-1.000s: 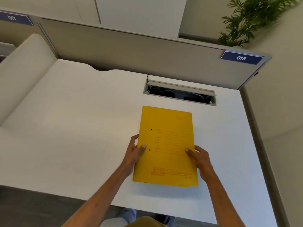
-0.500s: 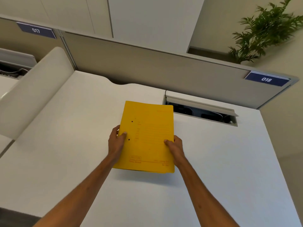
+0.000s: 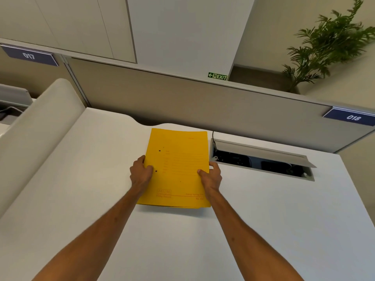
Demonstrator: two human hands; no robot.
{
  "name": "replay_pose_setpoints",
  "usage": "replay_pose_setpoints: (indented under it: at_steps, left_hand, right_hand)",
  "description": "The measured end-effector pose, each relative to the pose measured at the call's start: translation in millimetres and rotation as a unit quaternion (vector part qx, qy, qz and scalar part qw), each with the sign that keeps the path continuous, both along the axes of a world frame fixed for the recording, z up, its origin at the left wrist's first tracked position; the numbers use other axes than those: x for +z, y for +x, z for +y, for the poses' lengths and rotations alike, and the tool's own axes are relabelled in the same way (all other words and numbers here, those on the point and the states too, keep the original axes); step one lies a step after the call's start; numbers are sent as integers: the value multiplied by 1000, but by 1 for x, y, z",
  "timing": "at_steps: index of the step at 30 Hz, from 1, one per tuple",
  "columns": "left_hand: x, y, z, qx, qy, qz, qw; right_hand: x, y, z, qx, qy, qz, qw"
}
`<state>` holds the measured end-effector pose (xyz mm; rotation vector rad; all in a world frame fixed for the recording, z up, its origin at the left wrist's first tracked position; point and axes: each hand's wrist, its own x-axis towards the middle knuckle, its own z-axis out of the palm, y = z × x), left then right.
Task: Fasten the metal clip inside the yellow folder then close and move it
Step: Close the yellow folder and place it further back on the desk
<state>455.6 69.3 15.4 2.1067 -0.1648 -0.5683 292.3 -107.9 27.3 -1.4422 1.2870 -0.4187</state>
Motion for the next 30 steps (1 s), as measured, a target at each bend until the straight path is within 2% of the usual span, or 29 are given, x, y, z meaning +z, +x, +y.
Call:
replay_pose_setpoints:
  at_steps: [6,14,25,30]
  left_hand:
    - [-24,35,-35,-38,34,-3,999]
    - [-37,47,-51,-85,92,-60,990]
    - [-54,38,-40,-149,100,-126,976]
    - [-63,16,-37,-252,130,-244,927]
  right_hand:
    - [-22,25,-20,-32,-25,38,998]
    - [-33,44,-36,-18,-59,63,996]
    - [-43,35,-19,104,-212,157,959]
    - [-57,16,-6,247,-284,188,907]
